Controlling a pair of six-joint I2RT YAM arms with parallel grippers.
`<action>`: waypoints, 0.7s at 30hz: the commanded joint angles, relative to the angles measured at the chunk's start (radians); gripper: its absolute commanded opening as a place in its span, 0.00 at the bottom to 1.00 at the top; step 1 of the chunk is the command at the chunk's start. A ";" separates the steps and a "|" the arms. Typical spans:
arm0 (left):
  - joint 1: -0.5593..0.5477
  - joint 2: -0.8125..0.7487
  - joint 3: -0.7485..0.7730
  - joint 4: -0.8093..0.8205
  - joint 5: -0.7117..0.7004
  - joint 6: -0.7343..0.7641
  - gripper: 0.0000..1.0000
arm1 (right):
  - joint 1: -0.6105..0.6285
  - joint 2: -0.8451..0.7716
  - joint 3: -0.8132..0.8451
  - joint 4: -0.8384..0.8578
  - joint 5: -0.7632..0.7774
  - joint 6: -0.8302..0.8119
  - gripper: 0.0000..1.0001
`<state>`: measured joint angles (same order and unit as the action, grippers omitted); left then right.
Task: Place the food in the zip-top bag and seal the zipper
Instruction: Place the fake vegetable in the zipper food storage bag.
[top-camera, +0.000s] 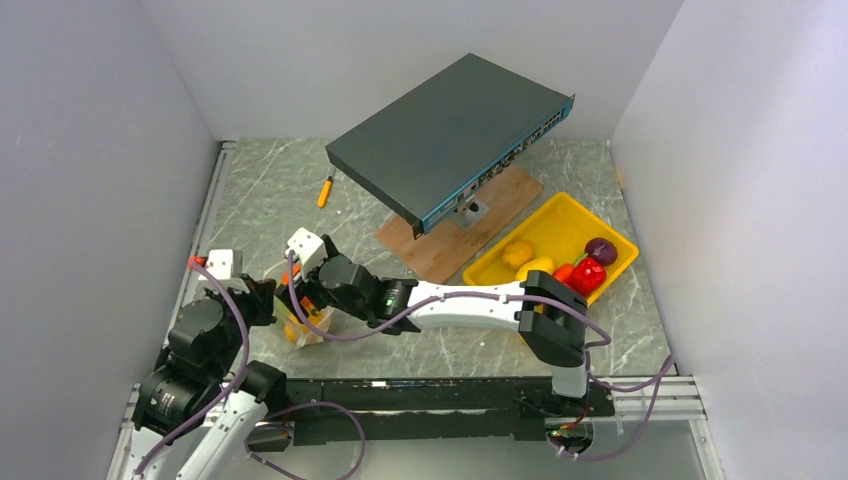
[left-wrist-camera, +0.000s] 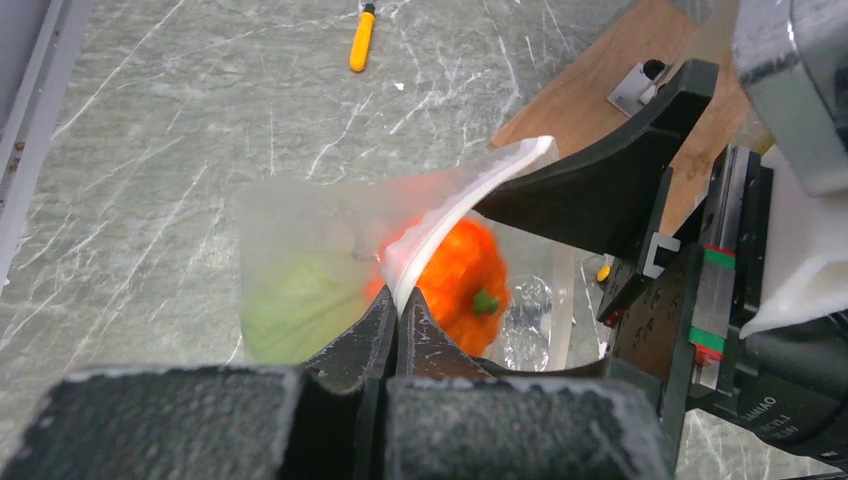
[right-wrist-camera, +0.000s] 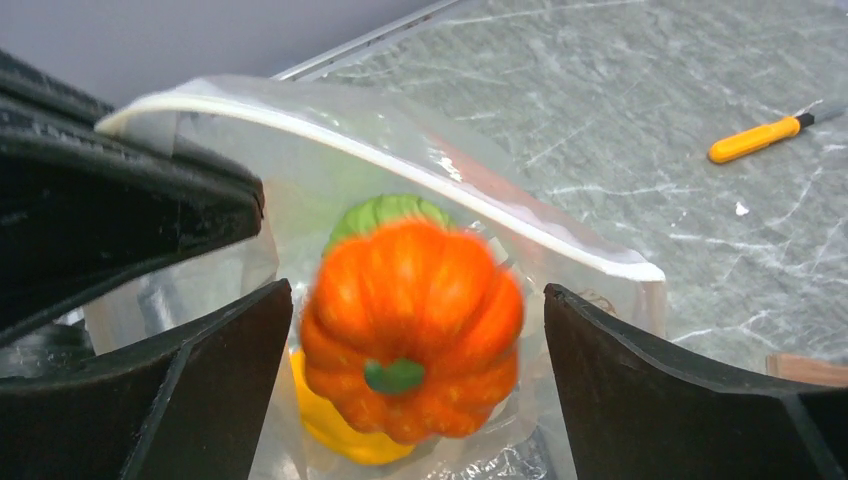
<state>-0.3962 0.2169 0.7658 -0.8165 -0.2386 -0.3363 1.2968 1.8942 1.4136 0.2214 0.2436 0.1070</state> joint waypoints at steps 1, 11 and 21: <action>0.000 -0.018 0.009 0.041 -0.021 -0.012 0.00 | 0.001 0.026 0.090 0.002 0.079 -0.002 0.98; 0.000 -0.031 0.007 0.027 -0.049 -0.027 0.00 | 0.002 -0.058 0.093 -0.121 0.029 0.035 1.00; 0.000 -0.004 0.008 0.011 -0.071 -0.040 0.00 | 0.004 -0.390 -0.070 -0.344 -0.058 0.052 1.00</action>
<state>-0.3962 0.2005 0.7650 -0.8307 -0.2871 -0.3618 1.2987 1.7172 1.4162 -0.0639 0.2394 0.1410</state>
